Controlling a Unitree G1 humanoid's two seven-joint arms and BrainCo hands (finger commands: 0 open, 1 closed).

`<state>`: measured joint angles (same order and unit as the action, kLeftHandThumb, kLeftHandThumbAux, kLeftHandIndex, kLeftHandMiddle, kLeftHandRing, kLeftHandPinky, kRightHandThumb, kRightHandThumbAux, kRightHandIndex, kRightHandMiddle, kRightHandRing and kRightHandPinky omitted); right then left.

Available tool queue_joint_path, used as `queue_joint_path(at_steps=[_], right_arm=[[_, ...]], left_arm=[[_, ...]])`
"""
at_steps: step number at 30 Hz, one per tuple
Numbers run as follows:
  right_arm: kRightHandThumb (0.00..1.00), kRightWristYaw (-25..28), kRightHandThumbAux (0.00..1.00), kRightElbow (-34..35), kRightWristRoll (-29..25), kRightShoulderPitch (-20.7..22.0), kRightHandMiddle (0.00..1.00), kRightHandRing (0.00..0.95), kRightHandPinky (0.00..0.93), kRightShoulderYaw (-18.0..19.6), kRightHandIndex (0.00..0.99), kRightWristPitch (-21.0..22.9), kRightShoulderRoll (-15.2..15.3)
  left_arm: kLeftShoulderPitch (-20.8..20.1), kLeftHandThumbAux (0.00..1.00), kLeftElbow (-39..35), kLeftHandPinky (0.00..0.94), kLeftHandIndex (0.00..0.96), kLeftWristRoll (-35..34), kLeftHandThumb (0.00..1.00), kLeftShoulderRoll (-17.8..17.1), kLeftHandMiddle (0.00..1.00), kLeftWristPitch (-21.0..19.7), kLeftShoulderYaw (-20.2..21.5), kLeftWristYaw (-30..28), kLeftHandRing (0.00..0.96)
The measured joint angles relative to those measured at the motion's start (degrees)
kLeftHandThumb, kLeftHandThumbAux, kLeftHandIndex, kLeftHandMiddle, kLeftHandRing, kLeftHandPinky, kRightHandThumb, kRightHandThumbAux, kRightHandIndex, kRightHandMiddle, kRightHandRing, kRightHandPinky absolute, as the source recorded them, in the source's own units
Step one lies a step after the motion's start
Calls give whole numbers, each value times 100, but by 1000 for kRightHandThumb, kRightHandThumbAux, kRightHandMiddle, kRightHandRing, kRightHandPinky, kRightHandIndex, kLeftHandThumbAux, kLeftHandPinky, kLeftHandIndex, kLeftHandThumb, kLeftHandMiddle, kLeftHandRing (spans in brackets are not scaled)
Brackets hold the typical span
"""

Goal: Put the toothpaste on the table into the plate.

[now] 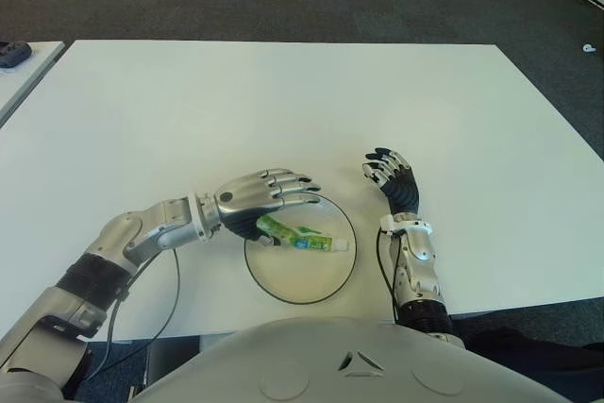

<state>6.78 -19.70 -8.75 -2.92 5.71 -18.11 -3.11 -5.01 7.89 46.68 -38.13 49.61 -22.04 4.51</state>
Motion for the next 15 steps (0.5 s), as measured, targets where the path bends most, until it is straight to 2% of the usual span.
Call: queue_joint_path(at_steps=[5, 12, 15], right_arm=[[172, -12, 870, 5, 9, -1, 416, 446, 462, -5, 307, 8, 2], [165, -13, 875, 10, 7, -3, 413, 444, 456, -6, 306, 9, 3], [161, -13, 875, 12, 7, -4, 413, 442, 455, -3, 305, 9, 6]], left_arm=[[12, 620, 254, 0, 0, -481, 111, 254, 0, -94, 233, 195, 0], [86, 612, 386, 0, 0, -2145, 105, 635, 0, -438, 507, -184, 0], [224, 612, 344, 0, 0, -2911, 109, 881, 0, -777, 633, -401, 0]])
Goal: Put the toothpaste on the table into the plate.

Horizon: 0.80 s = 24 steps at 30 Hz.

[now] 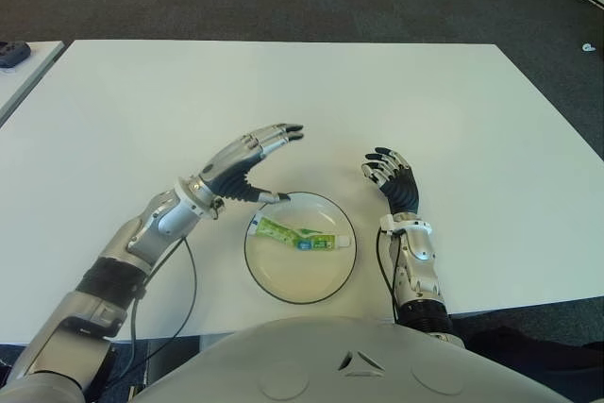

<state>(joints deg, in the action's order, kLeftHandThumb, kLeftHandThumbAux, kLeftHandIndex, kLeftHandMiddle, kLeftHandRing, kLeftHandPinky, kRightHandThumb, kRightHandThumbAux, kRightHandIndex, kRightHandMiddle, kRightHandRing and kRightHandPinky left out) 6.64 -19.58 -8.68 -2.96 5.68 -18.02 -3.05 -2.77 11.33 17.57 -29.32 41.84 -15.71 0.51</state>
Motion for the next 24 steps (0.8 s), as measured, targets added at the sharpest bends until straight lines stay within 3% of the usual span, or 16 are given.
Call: queue_joint_path(at_steps=[3, 6, 10, 14, 19, 24], right_arm=[[158, -5, 874, 3, 0, -1, 413, 440, 454, 1, 304, 7, 14], [157, -16, 872, 3, 1, -4, 414, 439, 452, 6, 304, 27, 32], [156, -19, 874, 0, 1, -3, 415, 438, 452, 12, 303, 39, 63], [154, -19, 875, -2, 1, 17, 414, 436, 449, 7, 302, 63, 66], [147, -33, 870, -14, 5, 28, 409, 433, 447, 6, 301, 81, 71], [143, -50, 873, -56, 2, 43, 408, 436, 458, 14, 309, 85, 95]], left_arm=[[128, 608, -2, 3, 0, -689, 126, 302, 0, -449, 209, -171, 0], [215, 608, -4, 69, 0, -1100, 182, 588, 0, -834, 436, -197, 0], [263, 619, 0, 170, 0, -1566, 248, 1077, 5, -1041, 788, -122, 32], [222, 632, 195, 242, 48, -1830, 277, 1434, 71, -971, 1120, -54, 112], [97, 665, 896, 306, 149, -2031, 303, 1690, 162, -565, 1588, 37, 195], [100, 715, 1106, 346, 238, -2003, 309, 2039, 230, -484, 1931, 444, 262]])
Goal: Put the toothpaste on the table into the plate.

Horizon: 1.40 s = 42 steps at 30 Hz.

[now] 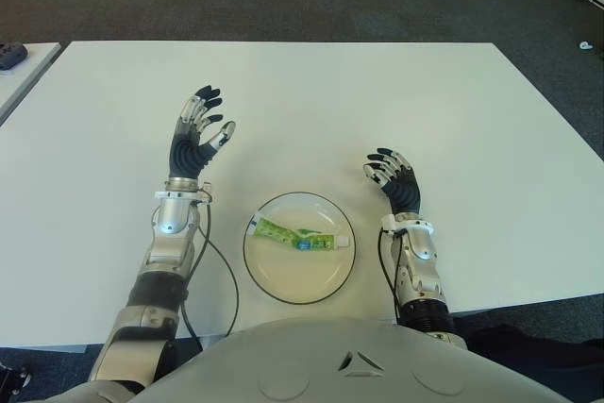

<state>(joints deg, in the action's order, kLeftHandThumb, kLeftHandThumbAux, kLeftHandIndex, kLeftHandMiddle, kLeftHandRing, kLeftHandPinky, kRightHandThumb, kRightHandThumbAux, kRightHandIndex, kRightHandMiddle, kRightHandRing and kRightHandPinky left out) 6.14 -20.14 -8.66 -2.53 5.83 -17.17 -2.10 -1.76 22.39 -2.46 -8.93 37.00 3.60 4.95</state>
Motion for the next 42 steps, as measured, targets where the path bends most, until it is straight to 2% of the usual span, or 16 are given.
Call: queue_joint_path(at_steps=[6, 9, 12, 14, 21, 29, 42], right_arm=[[140, 25, 876, -35, -23, 54, 413, 442, 462, -3, 311, 0, -4], [138, 65, 878, -52, -52, 62, 416, 445, 461, -2, 313, 0, -8], [136, 100, 879, -74, -78, 68, 417, 445, 460, 1, 315, 0, -13], [136, 121, 877, -75, -90, 76, 416, 444, 458, 5, 318, -1, -15], [160, 206, 872, -77, -283, 83, 411, 438, 455, 69, 328, -1, -57], [175, 212, 861, -12, -312, 83, 408, 438, 457, 74, 327, -1, -103], [171, 154, 862, 164, -251, 24, 406, 436, 458, 55, 326, 0, -74]], left_arm=[[37, 748, 10, 428, 286, 90, 319, 324, 292, -1, 202, 337, 345], [51, 727, 19, 464, 376, 126, 569, 430, 359, -19, 256, 415, 410], [15, 720, 298, 480, 408, 130, 652, 472, 401, -1, 334, 450, 444], [16, 719, 479, 491, 417, 138, 671, 477, 430, -26, 409, 479, 464], [-17, 718, 725, 548, 429, 244, 695, 482, 537, -238, 501, 609, 543], [-115, 716, 1077, 594, 433, 349, 702, 507, 592, -216, 501, 651, 593], [-222, 715, 1876, 642, 436, 471, 708, 492, 660, 470, 458, 679, 659]])
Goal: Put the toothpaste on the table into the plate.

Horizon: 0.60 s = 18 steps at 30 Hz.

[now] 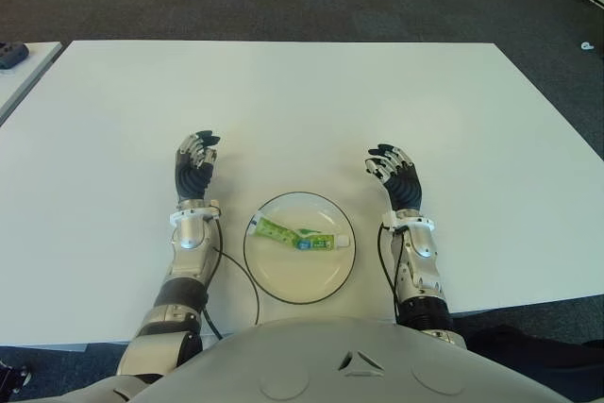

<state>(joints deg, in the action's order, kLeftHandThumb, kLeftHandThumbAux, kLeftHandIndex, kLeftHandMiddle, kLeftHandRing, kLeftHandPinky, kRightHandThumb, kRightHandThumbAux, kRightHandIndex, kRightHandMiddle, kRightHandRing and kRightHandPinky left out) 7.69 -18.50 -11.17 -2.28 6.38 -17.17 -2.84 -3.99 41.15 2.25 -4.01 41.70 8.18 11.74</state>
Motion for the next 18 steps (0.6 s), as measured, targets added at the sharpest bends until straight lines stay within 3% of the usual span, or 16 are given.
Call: queue_joint_path(at_steps=[18], right_arm=[[159, -68, 827, 94, 162, -41, 411, 445, 460, -33, 318, 181, 149]], left_arm=[[-20, 717, 263, 612, 434, 70, 704, -200, 641, -104, -98, -126, 645]])
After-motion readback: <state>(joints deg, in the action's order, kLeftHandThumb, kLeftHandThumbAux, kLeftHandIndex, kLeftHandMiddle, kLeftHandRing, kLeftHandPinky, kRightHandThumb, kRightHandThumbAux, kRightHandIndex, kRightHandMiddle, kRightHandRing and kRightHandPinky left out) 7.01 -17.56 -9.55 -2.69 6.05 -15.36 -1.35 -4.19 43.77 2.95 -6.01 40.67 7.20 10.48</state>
